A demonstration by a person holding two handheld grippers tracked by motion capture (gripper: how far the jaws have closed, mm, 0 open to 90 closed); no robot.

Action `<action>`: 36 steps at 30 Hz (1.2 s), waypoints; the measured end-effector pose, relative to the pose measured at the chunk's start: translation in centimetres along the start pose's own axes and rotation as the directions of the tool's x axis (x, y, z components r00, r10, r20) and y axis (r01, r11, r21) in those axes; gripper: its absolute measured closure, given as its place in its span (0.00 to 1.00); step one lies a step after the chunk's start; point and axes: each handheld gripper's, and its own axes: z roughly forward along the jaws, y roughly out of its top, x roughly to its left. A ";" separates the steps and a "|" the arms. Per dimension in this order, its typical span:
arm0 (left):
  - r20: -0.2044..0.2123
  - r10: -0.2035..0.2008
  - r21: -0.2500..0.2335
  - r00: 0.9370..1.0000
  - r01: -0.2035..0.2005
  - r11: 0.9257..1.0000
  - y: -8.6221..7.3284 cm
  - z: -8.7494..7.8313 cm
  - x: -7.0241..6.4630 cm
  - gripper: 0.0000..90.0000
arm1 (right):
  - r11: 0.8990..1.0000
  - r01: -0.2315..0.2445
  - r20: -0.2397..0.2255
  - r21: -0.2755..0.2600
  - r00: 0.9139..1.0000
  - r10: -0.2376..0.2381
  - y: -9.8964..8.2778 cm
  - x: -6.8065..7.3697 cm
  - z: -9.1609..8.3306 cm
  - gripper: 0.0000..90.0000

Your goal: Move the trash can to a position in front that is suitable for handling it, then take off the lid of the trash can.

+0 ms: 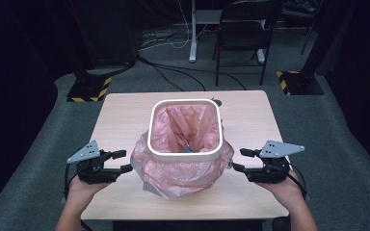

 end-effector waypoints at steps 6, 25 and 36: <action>-0.058 -0.034 -0.037 0.998 0.032 0.999 0.3 -0.8 0.1 0.42 | 1.000 -0.011 0.013 -0.013 1.000 0.011 0.1 -0.1 -0.5 0.47; -0.047 -0.014 -0.049 0.999 0.012 0.999 2.2 -1.1 -0.1 0.42 | 1.000 0.013 -0.015 0.000 1.000 -0.013 1.7 0.0 -0.7 0.44; -0.046 -0.004 -0.044 0.999 0.002 0.999 3.3 -0.8 0.1 0.44 | 0.998 0.057 -0.047 0.023 0.997 -0.056 3.4 0.3 -1.0 0.48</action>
